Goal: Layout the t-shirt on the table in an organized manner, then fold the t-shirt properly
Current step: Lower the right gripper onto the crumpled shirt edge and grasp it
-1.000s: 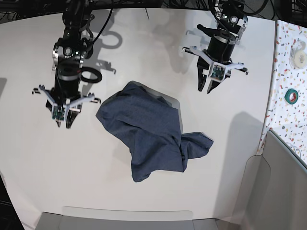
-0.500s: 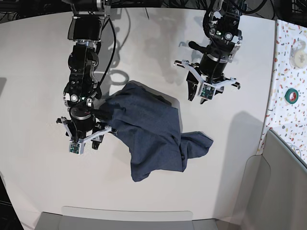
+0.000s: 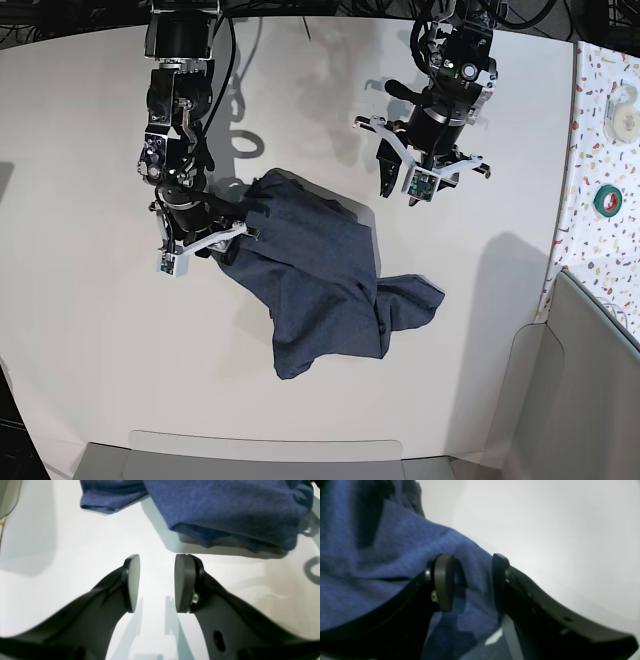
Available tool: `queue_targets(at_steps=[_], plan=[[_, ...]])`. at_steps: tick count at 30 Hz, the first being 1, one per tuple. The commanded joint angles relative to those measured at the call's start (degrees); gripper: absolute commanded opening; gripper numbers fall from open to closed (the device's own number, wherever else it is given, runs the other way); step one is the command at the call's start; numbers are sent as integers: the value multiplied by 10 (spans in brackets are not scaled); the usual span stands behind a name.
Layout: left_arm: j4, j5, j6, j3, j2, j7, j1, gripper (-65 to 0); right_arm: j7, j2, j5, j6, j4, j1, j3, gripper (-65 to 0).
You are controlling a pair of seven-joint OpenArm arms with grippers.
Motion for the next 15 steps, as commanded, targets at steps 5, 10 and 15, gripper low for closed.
queue_targets(at_steps=[5,10,15], plan=[[10,2,3,0,-1,-12,8,-422,13,1,6,4,11,5,2,-402],[10,2,3,0,0,-13,12,-422,13,13,5,4,4,9,0,-402],[10,2,3,0,0,-13,12,-422,17,12,8,5,-47,20,-1,-432]])
